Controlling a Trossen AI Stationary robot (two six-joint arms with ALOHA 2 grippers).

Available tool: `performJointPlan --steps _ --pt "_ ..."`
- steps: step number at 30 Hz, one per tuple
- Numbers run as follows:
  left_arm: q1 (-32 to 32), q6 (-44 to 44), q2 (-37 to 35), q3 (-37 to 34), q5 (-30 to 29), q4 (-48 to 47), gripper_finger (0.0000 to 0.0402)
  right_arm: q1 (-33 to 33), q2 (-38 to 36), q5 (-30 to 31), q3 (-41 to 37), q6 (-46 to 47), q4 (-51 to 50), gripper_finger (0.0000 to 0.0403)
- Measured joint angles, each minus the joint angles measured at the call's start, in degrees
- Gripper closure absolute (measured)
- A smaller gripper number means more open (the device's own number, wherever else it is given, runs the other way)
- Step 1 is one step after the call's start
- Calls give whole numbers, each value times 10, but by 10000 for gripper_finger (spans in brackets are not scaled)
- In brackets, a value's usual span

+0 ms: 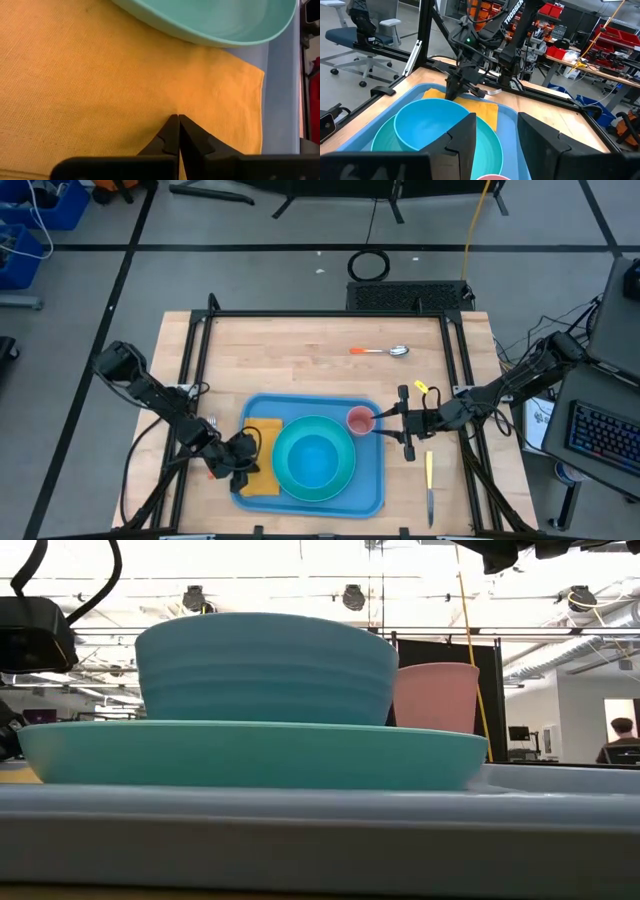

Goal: Set up tray
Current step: Put the yellow napkin on the blue serving tray to the left of the blue plate

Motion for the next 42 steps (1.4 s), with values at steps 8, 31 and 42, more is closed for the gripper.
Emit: performJointPlan --steps 8,31,42 --pt "1 15 1 -1 -5 15 395 0 0 0 0 0 0 268" --pt "1 34 2 -3 -36 65 388 4 2 -2 0 -1 -14 271" --pt "2 -18 2 -3 -17 87 341 4 7 -2 0 -2 -7 299"
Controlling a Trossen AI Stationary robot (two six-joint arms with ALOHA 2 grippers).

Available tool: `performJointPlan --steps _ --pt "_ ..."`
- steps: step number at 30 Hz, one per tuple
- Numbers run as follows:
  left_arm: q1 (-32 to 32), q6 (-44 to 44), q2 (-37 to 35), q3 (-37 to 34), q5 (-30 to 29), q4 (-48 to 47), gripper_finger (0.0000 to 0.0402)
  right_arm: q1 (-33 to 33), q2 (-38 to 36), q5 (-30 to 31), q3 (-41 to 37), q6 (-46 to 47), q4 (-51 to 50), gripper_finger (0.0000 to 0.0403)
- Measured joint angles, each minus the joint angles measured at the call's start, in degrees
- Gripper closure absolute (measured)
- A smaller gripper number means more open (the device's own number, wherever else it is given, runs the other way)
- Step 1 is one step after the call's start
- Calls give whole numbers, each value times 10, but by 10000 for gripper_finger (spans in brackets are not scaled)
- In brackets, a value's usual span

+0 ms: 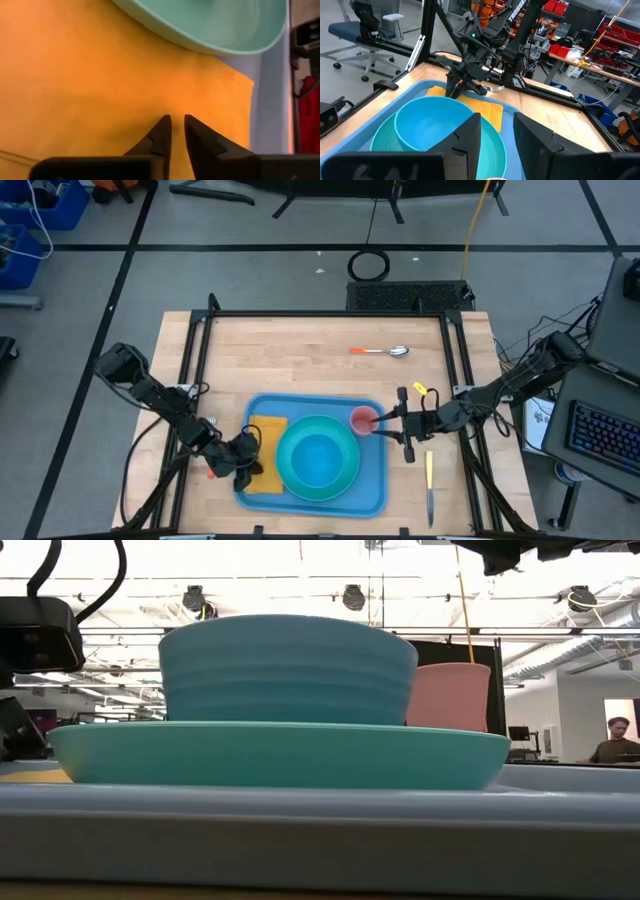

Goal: Set up tray
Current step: Put the yellow napkin on the blue serving tray to the left of the blue plate, then put the orange fork on the yellow napkin

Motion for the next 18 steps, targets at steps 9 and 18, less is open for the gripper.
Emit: performJointPlan --steps 9,18 --pt "0 -17 -44 0 14 4 326 0 0 0 0 0 -1 309" --pt "0 -104 -158 1 -11 -158 358 0 0 0 0 -7 3 310"
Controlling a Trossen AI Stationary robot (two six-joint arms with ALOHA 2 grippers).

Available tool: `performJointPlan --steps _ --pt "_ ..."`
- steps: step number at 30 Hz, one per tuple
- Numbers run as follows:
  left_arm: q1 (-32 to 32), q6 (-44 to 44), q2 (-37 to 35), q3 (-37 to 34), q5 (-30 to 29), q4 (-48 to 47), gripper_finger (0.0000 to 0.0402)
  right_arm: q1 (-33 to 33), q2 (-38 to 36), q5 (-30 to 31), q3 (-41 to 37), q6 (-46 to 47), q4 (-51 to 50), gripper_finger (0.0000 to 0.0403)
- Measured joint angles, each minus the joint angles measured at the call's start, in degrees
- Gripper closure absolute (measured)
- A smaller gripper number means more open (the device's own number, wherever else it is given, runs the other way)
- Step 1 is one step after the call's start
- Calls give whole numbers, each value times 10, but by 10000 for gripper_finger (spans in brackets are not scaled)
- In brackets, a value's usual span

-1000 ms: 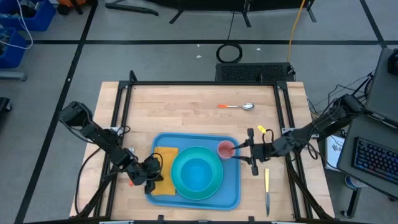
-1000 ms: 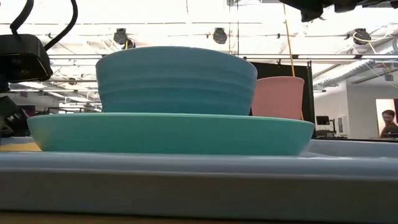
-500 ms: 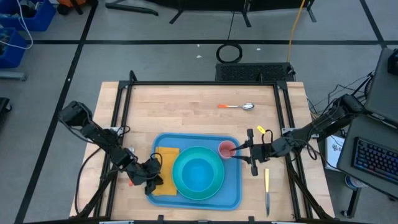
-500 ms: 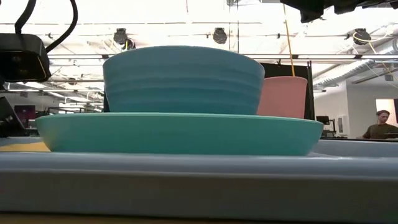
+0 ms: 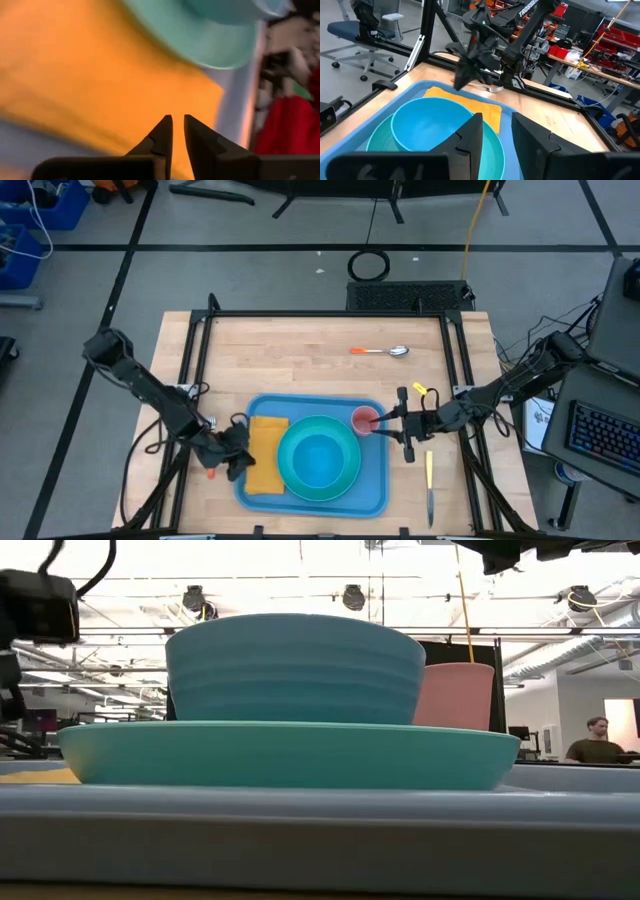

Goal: Set up tray
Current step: Put the orange fork on the yellow napkin

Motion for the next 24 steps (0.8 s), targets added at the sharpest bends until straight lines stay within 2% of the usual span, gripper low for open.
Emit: performJointPlan --steps 6,10,12,14,17,21,24 --pt "-1 -117 -57 0 -28 -135 396 0 0 0 0 -30 10 310" --pt "-1 -207 -78 0 -48 -183 389 0 0 0 0 -45 8 310" --pt "-1 -225 -85 0 -53 -200 379 0 0 0 0 -57 3 310" --pt "1 -208 -87 0 -57 -206 375 0 0 0 0 -71 -1 310" --pt "3 -130 -87 0 -102 -166 377 0 0 0 0 -88 0 310" --pt "17 -116 -86 0 -128 -134 390 0 0 0 0 -110 0 310" --pt "34 -109 -87 0 -113 -139 398 -5 0 -1 0 -123 0 310"
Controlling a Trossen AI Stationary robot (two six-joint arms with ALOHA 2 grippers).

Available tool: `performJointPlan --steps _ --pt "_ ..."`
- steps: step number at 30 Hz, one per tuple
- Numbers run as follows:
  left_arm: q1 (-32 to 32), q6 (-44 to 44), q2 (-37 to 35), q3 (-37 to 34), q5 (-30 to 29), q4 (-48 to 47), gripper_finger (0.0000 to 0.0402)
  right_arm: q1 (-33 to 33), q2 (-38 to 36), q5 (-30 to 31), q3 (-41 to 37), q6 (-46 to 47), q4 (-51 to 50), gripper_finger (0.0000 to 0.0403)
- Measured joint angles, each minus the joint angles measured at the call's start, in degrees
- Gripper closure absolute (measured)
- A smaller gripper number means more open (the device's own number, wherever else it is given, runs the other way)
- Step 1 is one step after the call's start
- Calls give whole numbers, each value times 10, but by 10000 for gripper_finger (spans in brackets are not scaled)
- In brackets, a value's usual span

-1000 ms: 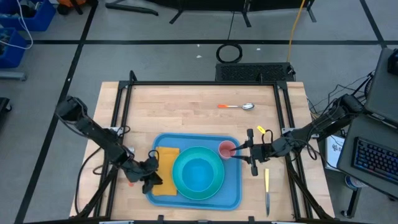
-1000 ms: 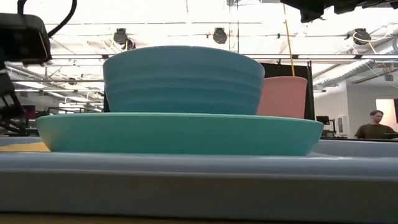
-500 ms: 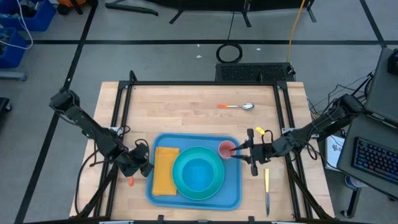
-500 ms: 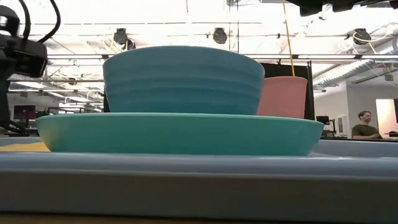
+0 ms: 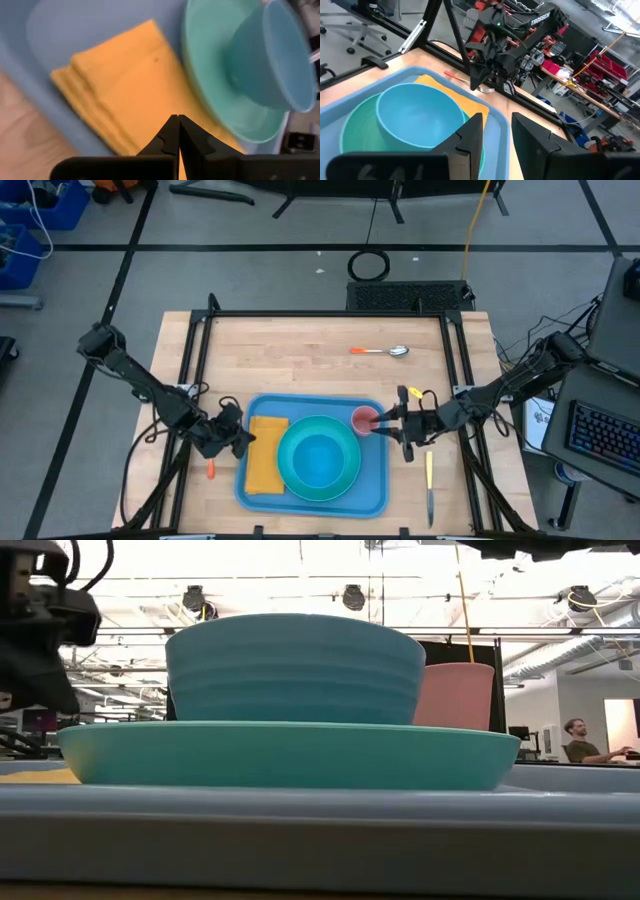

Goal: Set up tray
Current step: Put the orange fork on the yellow napkin

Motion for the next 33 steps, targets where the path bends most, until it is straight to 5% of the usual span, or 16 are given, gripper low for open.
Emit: performJointPlan --steps 10,20,24,33 --pt "40 -171 0 12 94 -180 396 -28 0 0 0 -14 -16 310" --pt "42 -247 1 173 158 -494 396 -49 0 0 0 -21 -53 310" --pt "33 -286 1 178 207 -532 393 -49 0 0 0 -7 -85 310" --pt "-3 -323 5 177 208 -526 285 -49 0 0 0 6 -119 310"
